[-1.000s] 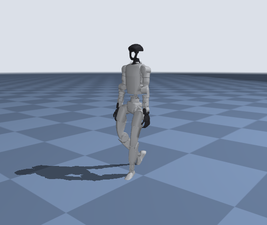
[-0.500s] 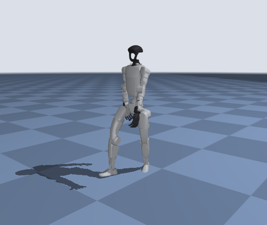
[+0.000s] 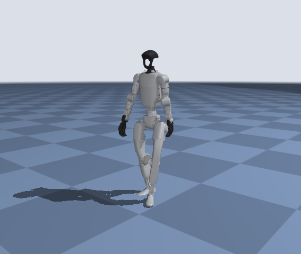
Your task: Walk
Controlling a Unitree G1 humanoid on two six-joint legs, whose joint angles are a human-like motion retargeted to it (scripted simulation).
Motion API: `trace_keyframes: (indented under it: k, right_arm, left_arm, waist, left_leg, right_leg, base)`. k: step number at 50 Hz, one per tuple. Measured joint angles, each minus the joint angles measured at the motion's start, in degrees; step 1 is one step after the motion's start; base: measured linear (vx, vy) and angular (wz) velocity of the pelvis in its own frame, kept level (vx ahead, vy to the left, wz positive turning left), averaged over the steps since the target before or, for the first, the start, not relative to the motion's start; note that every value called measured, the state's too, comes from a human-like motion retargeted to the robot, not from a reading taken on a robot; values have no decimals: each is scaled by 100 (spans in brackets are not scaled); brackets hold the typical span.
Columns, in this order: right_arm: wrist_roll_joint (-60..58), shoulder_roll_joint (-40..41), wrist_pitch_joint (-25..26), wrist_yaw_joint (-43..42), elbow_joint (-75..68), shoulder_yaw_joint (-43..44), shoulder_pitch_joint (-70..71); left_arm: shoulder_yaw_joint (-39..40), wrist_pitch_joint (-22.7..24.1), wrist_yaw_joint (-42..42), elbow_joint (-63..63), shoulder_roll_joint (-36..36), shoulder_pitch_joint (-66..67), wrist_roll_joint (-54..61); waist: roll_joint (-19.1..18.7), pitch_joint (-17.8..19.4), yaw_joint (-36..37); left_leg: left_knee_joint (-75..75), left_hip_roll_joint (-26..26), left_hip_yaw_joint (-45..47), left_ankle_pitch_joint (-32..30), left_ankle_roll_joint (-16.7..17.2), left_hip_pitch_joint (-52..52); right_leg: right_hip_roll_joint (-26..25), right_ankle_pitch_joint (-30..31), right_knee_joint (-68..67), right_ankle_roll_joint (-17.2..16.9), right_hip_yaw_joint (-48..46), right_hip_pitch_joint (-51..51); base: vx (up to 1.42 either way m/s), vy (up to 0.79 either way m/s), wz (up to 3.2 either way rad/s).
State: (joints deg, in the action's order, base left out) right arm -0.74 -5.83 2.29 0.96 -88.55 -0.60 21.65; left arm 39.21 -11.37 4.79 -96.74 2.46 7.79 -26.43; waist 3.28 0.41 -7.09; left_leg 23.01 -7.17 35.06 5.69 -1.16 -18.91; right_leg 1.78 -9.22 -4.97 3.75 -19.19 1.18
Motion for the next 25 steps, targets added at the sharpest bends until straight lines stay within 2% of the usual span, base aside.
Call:
trace_keyframes:
  k: [4,8,11,13,15,18,20,23,25]
  right_arm:
    - [48,6,-88,-115,33,111,188]
    - [249,76,-122,27,38,196,135]
    - [293,104,-109,117,5,198,-112]
    - [250,124,-86,187,-37,185,-320]
    - [189,152,-76,201,-94,229,-572]
    - [240,107,-65,265,-179,384,-1016]
    - [301,54,-58,334,-178,441,-1288]
    - [249,-38,22,444,-191,533,-1599]
    - [211,-82,90,503,-228,651,-1809]
  left_arm:
    - [57,-44,320,79,-121,-2,-38]
    - [47,39,452,200,-116,-128,111]
    - [16,60,380,296,-75,-254,397]
    - [10,83,221,353,-10,-394,625]
    - [-62,122,-32,427,61,-563,841]
    - [-406,280,-341,566,170,-824,1047]
    - [-584,367,-417,682,271,-1059,1071]
    - [-722,345,-425,852,472,-1508,1022]
    - [-816,336,-476,947,589,-1822,1032]
  waist:
    - [-88,20,192]
    - [-109,-29,426]
    - [-104,-110,589]
    - [-128,-147,593]
    - [-217,-163,513]
    - [-497,-192,441]
    - [-724,-122,366]
    - [-915,-27,280]
    - [-892,-12,172]
  left_leg:
    - [-757,125,-200,24,-119,-474]
    - [-699,147,-571,-240,-189,-631]
    - [-530,109,-240,-336,-344,-383]
    - [-341,83,-407,-235,-389,-317]
    - [-283,71,-595,-40,-400,-155]
    - [-540,-44,-531,185,-408,317]
    - [-635,-195,-581,311,-365,580]
    - [-780,-310,-500,461,-301,899]
    - [-1021,-180,-386,476,-295,1126]
  right_leg:
    - [-131,-100,204,-97,81,410]
    - [-132,-154,211,-241,206,716]
    - [-19,-19,29,-446,298,915]
    - [64,305,-218,-609,322,993]
    - [102,888,-618,-719,235,1006]
    - [178,2019,-1595,-752,-155,836]
    - [260,2397,-2590,-693,-415,537]
    - [486,1890,-3881,-592,-527,-207]
    - [575,1618,-4258,-692,-501,-742]
  base:
    - [57,8,-37]
    - [62,12,-64]
    - [69,19,-77]
    - [67,19,-56]
    - [75,23,-20]
    - [61,19,-3]
    - [54,20,-19]
    - [47,18,-23]
    - [44,12,22]
